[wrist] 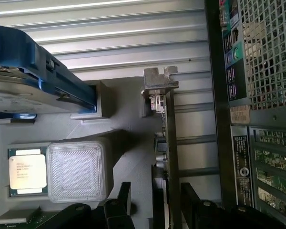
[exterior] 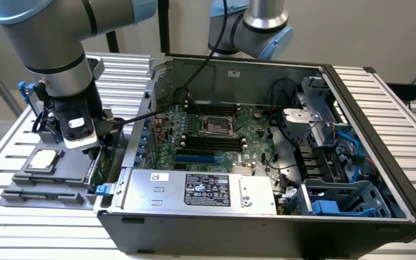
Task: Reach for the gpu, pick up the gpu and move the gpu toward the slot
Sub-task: 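Pick up the gpu and move the gpu toward the slot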
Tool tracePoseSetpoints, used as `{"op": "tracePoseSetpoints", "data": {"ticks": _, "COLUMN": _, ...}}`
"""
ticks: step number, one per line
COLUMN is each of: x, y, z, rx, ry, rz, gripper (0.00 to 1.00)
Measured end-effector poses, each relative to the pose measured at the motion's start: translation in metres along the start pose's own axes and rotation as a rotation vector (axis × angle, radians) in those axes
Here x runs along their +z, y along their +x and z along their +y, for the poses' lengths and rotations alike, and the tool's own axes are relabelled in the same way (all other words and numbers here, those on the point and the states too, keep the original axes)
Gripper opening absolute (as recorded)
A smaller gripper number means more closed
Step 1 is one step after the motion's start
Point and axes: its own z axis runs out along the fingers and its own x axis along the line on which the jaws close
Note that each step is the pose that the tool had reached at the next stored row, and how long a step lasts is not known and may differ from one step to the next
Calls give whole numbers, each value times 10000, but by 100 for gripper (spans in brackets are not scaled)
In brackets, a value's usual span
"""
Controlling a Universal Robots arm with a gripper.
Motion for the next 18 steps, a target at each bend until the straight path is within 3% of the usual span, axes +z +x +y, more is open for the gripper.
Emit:
{"op": "tracePoseSetpoints", "data": {"ticks": 5, "x": 13, "y": 1, "z": 6, "rx": -2, "ry": 74, "rz": -66, "gripper": 54}}
{"op": "tracePoseSetpoints", "data": {"ticks": 11, "x": 20, "y": 2, "z": 10, "rx": -2, "ry": 212, "rz": -95, "gripper": 54}}
{"op": "tracePoseSetpoints", "data": {"ticks": 16, "x": 22, "y": 2, "z": 22, "rx": -3, "ry": 230, "rz": -108, "gripper": 51}}
{"op": "tracePoseSetpoints", "data": {"ticks": 17, "x": 22, "y": 3, "z": 26, "rx": -3, "ry": 230, "rz": -109, "gripper": 45}}
{"op": "tracePoseSetpoints", "data": {"ticks": 18, "x": 22, "y": 4, "z": 31, "rx": -1, "ry": 231, "rz": -112, "gripper": 45}}
